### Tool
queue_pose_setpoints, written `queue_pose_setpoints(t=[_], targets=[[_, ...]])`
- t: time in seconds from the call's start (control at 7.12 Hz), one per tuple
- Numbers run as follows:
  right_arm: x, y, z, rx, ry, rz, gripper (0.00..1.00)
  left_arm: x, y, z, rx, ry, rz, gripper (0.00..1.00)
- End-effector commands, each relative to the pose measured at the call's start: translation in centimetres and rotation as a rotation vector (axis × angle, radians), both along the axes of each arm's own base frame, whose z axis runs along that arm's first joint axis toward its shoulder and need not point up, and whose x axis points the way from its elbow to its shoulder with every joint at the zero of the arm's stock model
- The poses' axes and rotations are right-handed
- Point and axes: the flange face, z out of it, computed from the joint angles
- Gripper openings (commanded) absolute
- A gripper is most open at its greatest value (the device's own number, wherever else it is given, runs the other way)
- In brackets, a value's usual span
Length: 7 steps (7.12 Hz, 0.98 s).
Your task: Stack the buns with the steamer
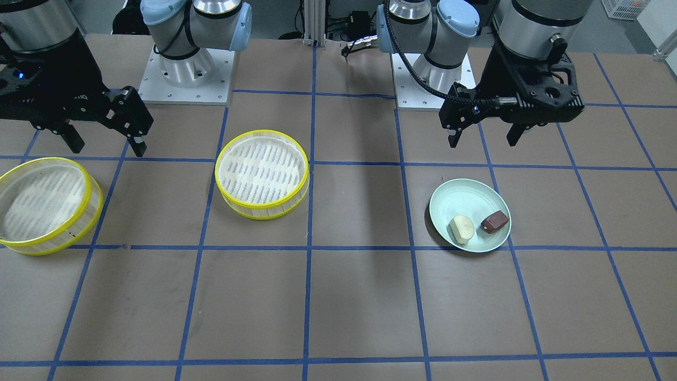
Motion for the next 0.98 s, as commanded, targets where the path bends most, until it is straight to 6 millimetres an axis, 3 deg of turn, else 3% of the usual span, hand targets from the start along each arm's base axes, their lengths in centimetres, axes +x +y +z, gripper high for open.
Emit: queue_pose_setpoints(t=[0.0,0.14,0.42,0.7,0.84], targets=[[0.0,0.0,0.0,0.002,0.0,0.0,1.0,0.0,0.2,0.2,-0.005,0.002,0.0,1.0],[0.0,0.0,0.0,0.0,0.0,0.002,1.0,0.0,0.2,0.3,-0.006,0.001,0.0,1.0],[0.0,0.0,-0.1,0.005,0.001,0.001,1.0,0.5,0.4,-1.5,0.03,-0.003,0.008,1.0],[0.0,0.0,0.0,0.003,0.002,0.004,1.0,2.3,0.3,-3.8,0.075,-0.001,0.039,1.0],[0.0,0.0,-0.1,0.005,0.004,0.006,1.0,3.0,0.4,-4.0,0.081,-0.022,0.049,1.0]])
